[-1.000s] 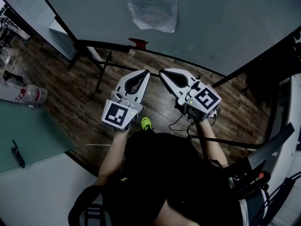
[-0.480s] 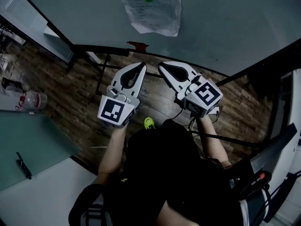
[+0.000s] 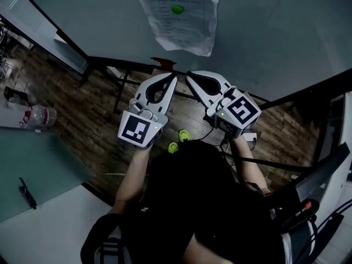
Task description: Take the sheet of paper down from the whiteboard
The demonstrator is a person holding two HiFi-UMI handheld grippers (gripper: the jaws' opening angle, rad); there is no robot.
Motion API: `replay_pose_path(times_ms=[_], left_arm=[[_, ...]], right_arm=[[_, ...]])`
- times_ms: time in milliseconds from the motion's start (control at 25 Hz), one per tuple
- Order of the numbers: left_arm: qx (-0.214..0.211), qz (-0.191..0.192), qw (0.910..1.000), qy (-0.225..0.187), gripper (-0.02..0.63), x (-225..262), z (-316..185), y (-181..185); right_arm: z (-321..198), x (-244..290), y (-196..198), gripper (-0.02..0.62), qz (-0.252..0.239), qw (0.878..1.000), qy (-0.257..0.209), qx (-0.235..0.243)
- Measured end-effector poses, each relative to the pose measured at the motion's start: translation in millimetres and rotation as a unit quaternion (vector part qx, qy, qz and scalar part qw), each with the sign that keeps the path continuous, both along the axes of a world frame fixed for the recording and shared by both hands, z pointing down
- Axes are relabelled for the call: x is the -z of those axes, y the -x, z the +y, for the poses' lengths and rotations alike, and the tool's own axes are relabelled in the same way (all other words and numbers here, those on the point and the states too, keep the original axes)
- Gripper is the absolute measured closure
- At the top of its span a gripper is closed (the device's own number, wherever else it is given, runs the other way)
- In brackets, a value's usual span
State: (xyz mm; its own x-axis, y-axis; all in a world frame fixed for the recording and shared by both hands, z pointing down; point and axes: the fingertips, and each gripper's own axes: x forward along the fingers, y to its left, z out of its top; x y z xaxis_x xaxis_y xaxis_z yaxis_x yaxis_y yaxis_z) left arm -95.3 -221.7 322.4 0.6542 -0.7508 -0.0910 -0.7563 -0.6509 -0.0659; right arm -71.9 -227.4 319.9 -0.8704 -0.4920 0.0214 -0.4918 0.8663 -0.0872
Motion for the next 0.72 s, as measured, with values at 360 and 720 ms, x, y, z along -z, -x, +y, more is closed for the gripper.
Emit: replay_pose_path(times_ms=[360, 720], left_arm=[[0.001, -0.009, 0.9998, -0.019, 0.594, 11.6, -33.5, -5.8], [0.004, -0.024, 0.9987, -0.045, 0.572, 25.7, -60.7, -14.9]], right_arm=[[-33.3, 9.7, -3.5, 0.581, -0.006, 1.0, -0.01, 0.001], [-58.5, 19.7, -16.6, 0.562, -0.009, 1.0, -0.021, -0.013]])
